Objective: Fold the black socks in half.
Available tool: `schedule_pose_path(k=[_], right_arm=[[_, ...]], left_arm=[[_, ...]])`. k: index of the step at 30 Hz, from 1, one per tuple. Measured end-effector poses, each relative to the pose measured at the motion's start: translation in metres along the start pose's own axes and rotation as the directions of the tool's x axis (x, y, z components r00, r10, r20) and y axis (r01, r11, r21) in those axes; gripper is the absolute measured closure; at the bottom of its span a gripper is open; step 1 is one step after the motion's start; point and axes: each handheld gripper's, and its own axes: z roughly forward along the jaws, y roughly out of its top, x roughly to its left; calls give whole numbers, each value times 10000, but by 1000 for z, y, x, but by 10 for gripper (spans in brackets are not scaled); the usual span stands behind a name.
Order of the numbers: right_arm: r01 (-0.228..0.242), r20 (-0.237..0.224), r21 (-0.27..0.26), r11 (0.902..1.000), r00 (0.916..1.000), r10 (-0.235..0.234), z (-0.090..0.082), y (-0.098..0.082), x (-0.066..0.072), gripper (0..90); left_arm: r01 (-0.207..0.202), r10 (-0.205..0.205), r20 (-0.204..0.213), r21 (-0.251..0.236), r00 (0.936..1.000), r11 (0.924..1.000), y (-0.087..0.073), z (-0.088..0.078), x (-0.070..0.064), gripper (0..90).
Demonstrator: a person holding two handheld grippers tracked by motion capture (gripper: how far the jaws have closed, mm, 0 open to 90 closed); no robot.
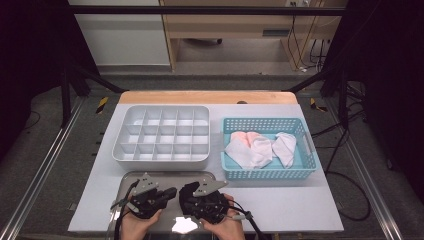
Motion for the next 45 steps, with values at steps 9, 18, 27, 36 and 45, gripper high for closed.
schedule_pose_path(k=[9, 18, 27, 36, 45], right_arm=[[168, 60, 66, 9998, 9998, -168, 6, 0, 4, 761], [334, 18, 155, 9993, 9994, -335, 3, 0, 6, 740], [213, 237, 237, 9995, 9995, -218, -13, -5, 0, 709], [-126, 477, -560, 9984, 9987, 153, -38, -2, -5, 677], [-449, 459, 16, 9990, 9979, 448, -30, -17, -3, 790]], left_arm=[[-576, 578, 177, -92, 9982, 9983, 21, 20, -12, 583], [-303, 302, 35, 497, 9995, 9983, 13, 29, -4, 554], [166, -171, 99, 443, 9998, 9989, -7, 16, -2, 544], [183, -182, -33, 391, 9998, 9991, -20, 12, -15, 501], [195, -193, -69, 338, 9998, 9992, -27, 10, -19, 453]])
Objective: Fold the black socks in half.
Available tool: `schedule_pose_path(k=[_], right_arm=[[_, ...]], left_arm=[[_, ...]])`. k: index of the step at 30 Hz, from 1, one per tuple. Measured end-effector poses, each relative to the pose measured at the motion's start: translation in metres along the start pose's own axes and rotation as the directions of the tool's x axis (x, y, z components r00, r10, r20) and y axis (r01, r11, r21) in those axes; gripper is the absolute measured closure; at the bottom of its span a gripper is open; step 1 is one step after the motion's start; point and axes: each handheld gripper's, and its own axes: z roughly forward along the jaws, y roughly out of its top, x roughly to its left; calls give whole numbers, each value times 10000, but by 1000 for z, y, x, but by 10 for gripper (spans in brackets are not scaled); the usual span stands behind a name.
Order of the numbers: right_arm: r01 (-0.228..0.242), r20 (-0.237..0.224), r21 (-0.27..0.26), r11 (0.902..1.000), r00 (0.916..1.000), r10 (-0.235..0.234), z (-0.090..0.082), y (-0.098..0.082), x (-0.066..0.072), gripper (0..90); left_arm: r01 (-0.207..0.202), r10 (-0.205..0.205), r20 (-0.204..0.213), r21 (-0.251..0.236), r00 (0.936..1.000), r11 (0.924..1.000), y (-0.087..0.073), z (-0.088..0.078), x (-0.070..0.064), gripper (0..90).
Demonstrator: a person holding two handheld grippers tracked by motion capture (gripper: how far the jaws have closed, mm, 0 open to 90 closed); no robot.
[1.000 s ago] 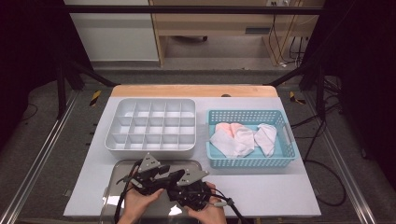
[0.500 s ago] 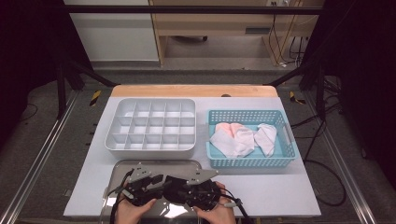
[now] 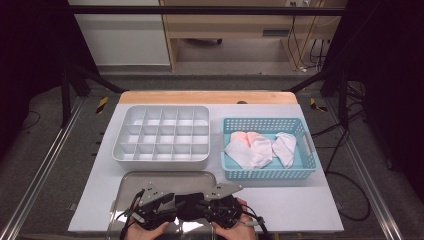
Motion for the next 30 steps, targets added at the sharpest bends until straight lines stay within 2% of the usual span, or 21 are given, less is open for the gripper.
schedule_pose_path(k=[4, 7, 8, 11, 12, 15, 22, 30], right_arm=[[-107, -57, 16, 9999, 9999, 107, 2, -6, 0, 790], [-60, -51, -256, 9997, 10000, 59, -3, -3, 0, 785], [-6, -54, -170, 9999, 10000, 6, -1, -3, 0, 786], [-30, -108, -30, 10000, 9999, 29, 2, -6, 0, 788], [-35, -147, 29, 10000, 9999, 36, 3, -9, 0, 789], [-69, -135, 126, 9999, 9999, 70, 3, -11, 0, 789], [-93, -57, 176, 9998, 9999, 94, 5, -13, -1, 786], [-74, 143, 126, 9999, 9999, 73, 6, -13, -3, 778]], left_arm=[[52, -52, 69, -21, 10000, 10000, -1, -1, 0, 431], [114, -114, 29, 27, 9999, 9999, -1, -3, 1, 403], [146, -147, 45, 87, 9999, 9999, -1, -3, 2, 359], [210, -213, 143, 179, 9997, 9996, -2, -3, 4, 315], [316, -325, 414, 235, 9986, 9992, -3, -3, 5, 309], [421, -454, 853, 401, 9953, 9983, -7, 0, 6, 291], [464, -534, 1391, 531, 9888, 9975, -10, 4, 3, 295], [415, -559, 1986, 758, 9785, 9963, -9, 6, -4, 400]])
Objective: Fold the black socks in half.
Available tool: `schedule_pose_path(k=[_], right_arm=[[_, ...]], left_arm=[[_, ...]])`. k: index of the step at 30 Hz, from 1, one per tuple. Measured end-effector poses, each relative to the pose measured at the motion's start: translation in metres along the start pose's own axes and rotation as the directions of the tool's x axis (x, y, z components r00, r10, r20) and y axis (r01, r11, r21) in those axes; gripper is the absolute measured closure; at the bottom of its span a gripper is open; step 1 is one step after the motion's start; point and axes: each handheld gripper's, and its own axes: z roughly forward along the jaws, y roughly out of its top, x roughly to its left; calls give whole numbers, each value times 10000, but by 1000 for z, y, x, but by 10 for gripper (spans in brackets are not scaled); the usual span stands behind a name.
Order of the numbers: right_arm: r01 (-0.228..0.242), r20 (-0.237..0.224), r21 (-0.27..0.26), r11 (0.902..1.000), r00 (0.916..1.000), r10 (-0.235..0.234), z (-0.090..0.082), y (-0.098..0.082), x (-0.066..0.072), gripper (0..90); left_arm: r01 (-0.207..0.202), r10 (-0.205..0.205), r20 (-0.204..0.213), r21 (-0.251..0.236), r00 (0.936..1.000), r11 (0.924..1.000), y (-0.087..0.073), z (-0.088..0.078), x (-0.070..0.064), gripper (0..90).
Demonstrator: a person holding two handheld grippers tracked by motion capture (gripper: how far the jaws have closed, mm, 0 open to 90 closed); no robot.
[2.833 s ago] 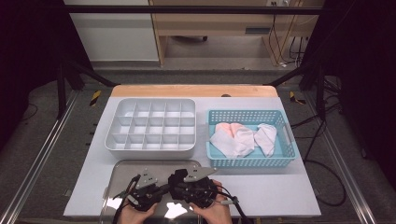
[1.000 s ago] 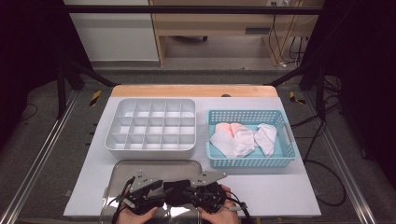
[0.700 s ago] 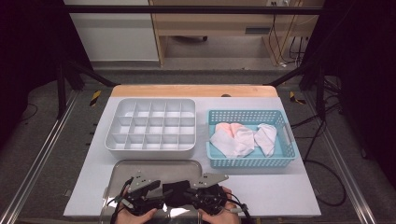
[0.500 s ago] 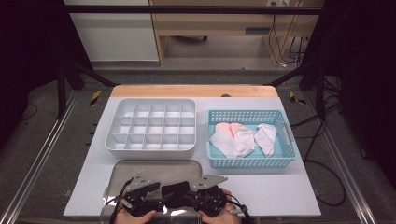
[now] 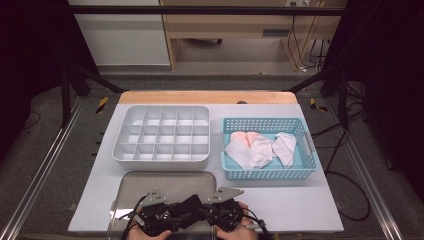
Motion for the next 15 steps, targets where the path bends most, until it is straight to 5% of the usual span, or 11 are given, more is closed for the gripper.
schedule_pose_path(k=[15], right_arm=[[-67, -60, -49, 10000, 10000, 66, 1, -1, -3, 768]], left_arm=[[-44, 34, 215, 482, 9998, 9988, 6, 1, -9, 553]])
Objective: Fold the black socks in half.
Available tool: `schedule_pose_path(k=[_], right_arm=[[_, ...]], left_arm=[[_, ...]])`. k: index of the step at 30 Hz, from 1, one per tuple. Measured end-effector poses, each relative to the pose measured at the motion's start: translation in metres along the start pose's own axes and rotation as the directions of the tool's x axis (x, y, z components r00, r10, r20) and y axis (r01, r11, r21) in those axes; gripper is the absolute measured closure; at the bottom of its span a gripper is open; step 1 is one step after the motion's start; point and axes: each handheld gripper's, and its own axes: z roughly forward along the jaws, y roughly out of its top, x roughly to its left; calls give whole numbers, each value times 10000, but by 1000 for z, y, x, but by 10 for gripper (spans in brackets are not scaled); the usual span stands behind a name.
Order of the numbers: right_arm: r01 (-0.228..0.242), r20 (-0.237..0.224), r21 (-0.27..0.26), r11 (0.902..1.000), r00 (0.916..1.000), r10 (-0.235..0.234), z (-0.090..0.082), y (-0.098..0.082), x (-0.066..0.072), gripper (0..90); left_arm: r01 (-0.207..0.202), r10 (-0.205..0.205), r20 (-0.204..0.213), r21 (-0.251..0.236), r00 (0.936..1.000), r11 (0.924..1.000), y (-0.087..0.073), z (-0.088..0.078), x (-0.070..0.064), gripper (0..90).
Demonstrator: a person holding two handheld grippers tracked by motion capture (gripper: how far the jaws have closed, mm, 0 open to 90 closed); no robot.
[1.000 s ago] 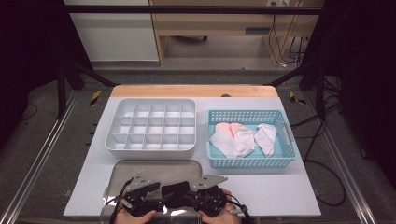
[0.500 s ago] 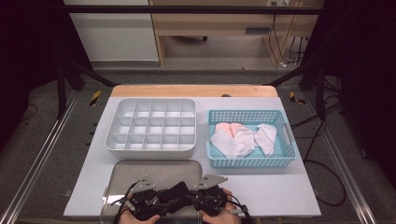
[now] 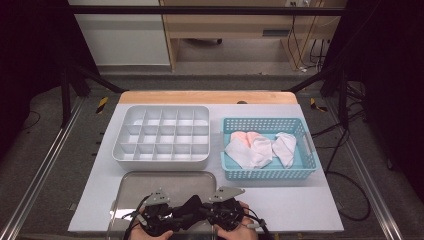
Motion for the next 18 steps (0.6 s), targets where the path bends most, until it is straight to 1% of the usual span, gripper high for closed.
schedule_pose_path(k=[1, 3, 4, 5, 7, 9, 11, 12, 14, 15, 16, 17, 18], right_arm=[[-6, 7, -1, 10000, 10000, 6, 0, 0, 0, 768], [-11, -2, 2, 10000, 10000, 11, 0, 0, 0, 768], [-11, -2, 2, 10000, 10000, 11, 0, 0, 0, 768], [-14, -17, -9, 10000, 10000, 14, 0, 0, -1, 766], [-96, -69, -62, 9999, 9999, 95, -2, 0, -2, 753], [-170, -121, -285, 9994, 9998, 167, -7, 1, -4, 738], [-171, 21, -699, 9974, 9998, 173, -13, 3, -6, 715], [-186, 125, -895, 9958, 9997, 198, -17, 3, -8, 699], [-111, 553, -1284, 9917, 9983, 183, -23, 2, -11, 668], [-162, 661, -1449, 9893, 9975, 260, -26, 0, -14, 663], [-248, 736, -1592, 9869, 9966, 370, -29, -1, -16, 656], [-282, 837, -1653, 9858, 9956, 425, -30, -2, -18, 640], [-295, 1026, -1730, 9845, 9936, 478, -33, -3, -20, 630]], left_arm=[[1, -1, 6, 1, 10000, 10000, 0, 0, 0, 575], [176, -176, 82, -25, 9998, 9998, 0, -1, 1, 620], [176, -176, 82, -25, 9998, 9998, 0, -1, 1, 648], [276, -275, 119, -64, 9996, 9996, 0, -2, 2, 648], [299, -297, 109, -168, 9995, 9994, 0, -3, 2, 664], [271, -267, 129, -305, 9996, 9992, 2, -5, 1, 675], [115, -109, 137, -447, 9998, 9989, 5, -8, -2, 679], [4, -3, 25, -553, 10000, 9985, 7, -10, -3, 679], [-248, 235, -203, -687, 9995, 9973, 11, -13, -5, 678], [-325, 305, -263, -770, 9992, 9965, 13, -15, -5, 678], [-421, 397, -320, -798, 9987, 9959, 14, -16, -5, 678], [-545, 508, -465, -830, 9976, 9951, 16, -18, -5, 678], [-633, 586, -535, -899, 9968, 9939, 18, -19, -5, 678]])
